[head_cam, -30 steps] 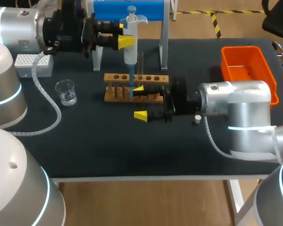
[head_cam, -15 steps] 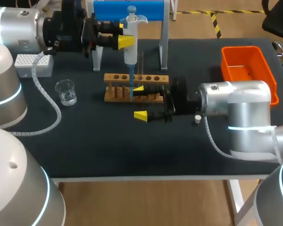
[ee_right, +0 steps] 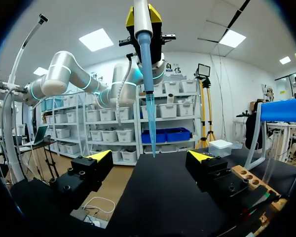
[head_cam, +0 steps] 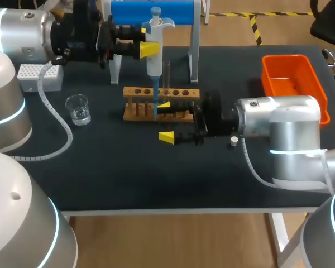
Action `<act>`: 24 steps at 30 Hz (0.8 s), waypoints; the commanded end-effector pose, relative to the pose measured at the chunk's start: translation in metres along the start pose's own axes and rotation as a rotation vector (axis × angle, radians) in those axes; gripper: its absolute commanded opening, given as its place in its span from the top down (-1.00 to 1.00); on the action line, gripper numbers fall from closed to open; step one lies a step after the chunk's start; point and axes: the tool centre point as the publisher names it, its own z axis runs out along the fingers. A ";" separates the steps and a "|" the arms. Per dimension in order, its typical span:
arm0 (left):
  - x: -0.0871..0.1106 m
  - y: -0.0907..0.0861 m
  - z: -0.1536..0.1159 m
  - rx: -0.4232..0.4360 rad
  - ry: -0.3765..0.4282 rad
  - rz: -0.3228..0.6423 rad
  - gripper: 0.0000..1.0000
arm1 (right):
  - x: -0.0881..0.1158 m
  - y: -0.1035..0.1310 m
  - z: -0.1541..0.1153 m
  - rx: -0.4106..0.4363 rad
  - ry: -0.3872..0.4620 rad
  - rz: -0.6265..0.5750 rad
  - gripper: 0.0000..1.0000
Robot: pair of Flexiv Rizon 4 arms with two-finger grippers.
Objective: Invert the test tube, pick up the pipette, mount the tip to pipette, aspirate from beaker and dispense into the tube, eject the tip, return the pipette, and cap with the stopper.
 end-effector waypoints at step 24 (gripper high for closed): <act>-0.027 0.023 -0.108 -0.045 -0.083 0.024 1.00 | 0.001 0.000 -0.002 0.001 0.000 0.000 -1.00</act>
